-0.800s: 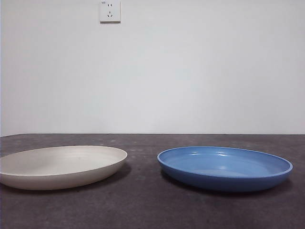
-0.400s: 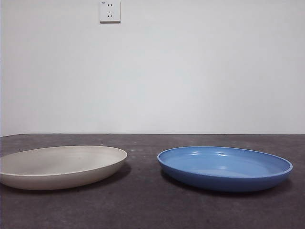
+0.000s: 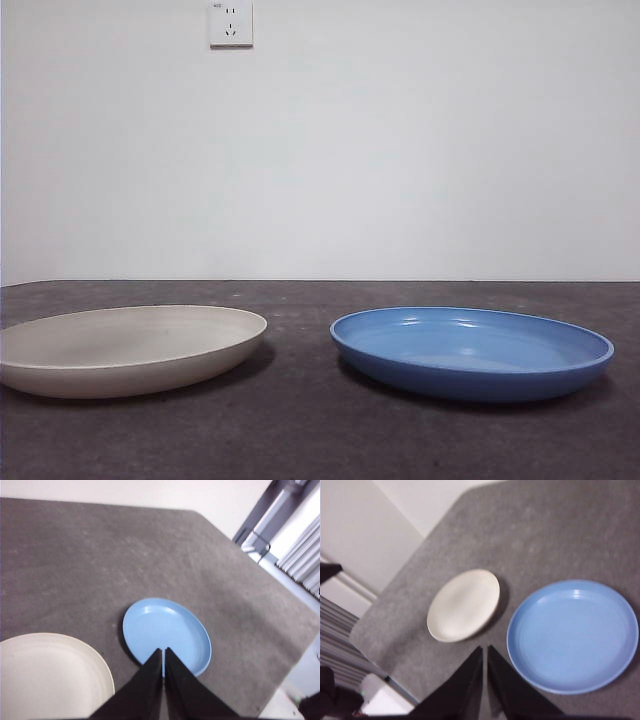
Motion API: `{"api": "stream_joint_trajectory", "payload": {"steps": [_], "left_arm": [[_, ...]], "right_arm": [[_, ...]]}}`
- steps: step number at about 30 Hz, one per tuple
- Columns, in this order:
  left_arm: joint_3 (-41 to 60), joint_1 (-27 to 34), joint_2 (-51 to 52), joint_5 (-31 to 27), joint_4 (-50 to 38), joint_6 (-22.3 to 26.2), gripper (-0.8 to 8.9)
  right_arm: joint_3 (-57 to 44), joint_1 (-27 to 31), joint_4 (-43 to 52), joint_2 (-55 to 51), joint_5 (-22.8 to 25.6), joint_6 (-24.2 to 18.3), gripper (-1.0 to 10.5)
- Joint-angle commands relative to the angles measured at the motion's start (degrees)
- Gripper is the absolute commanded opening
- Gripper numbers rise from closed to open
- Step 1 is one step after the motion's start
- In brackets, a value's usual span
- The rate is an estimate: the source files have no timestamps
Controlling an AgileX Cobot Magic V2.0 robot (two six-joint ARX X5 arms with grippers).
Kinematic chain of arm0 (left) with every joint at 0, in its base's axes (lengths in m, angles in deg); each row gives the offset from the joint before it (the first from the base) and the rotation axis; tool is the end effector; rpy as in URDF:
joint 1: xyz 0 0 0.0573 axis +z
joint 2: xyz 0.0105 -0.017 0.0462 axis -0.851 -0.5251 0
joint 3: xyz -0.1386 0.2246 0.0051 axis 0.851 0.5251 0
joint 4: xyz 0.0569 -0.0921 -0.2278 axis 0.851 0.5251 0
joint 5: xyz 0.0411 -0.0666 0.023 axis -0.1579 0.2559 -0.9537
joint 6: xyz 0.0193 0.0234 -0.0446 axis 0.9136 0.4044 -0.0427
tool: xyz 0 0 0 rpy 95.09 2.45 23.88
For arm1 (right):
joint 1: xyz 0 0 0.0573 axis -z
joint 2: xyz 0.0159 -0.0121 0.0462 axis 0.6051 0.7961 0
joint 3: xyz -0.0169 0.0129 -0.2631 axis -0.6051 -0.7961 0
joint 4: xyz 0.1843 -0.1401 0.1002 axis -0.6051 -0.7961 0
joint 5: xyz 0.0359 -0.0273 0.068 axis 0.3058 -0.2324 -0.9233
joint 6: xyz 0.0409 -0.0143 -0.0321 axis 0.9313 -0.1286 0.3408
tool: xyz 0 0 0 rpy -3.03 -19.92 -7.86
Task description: Pick up the white plate, put it on the blue plate, put it on desk
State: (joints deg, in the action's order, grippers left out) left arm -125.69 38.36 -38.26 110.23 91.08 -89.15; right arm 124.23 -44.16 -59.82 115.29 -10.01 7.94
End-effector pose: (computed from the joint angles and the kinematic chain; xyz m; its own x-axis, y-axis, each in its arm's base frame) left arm 0.1225 -0.0591 0.3352 0.6086 -0.7272 -0.3174 0.6362 0.6863 -0.3525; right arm 0.0815 0.0277 0.3270 0.6203 0.6882 -0.3762 -0.4760 0.7116 0.5168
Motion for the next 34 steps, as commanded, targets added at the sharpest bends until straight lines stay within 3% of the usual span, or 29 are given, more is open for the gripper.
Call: {"api": "stream_joint_trajectory", "payload": {"steps": [1, 5, 10, 12, 15, 18, 23, 28, 34], "left_arm": [[-1.7, -0.9, -1.7, 0.4, 0.4, 2.3, 0.11], [-1.7, -1.6, -2.1, 0.5, 0.2, 2.3, 0.58], [-1.7, -1.8, -2.0, 0.5, 0.3, 1.9, 3.8], [-1.7, -1.8, -1.7, 0.5, 0.2, 1.9, 4.78], [-1.7, -1.8, -1.4, 0.5, 0.2, 1.9, 5.43], [-1.7, -1.8, -1.4, 0.5, 0.2, 1.9, 5.45], [-1.7, -1.8, -1.4, 0.5, 0.3, 1.4, 5.45], [-1.7, -1.8, -1.4, 0.6, 1.9, -3.1, 5.4], [-1.8, -0.4, -3.0, 2.1, 9.7, -8.9, 5.39]], "right_arm": [[0.7, -0.2, -0.2, 0.3, -0.2, -2.4, 0.1], [0.7, -0.2, 0.1, 0.2, -0.1, -3.0, 0.1], [0.7, -0.2, 0.3, 0.2, 0.0, -3.1, 0.6], [0.7, -0.2, 0.5, 0.2, 0.1, -3.2, 2.0], [0.7, -0.2, 0.5, 0.2, 0.4, -3.1, 4.8], [0.7, -0.2, 0.5, 0.2, 0.4, -3.1, 5.9], [0.7, -0.2, 0.5, 0.2, 0.4, -3.2, 5.9], [0.7, -0.2, 0.6, 0.2, 0.4, -3.2, 5.9], [0.7, -0.2, 0.7, 0.2, 0.2, -3.0, 5.9]]}}
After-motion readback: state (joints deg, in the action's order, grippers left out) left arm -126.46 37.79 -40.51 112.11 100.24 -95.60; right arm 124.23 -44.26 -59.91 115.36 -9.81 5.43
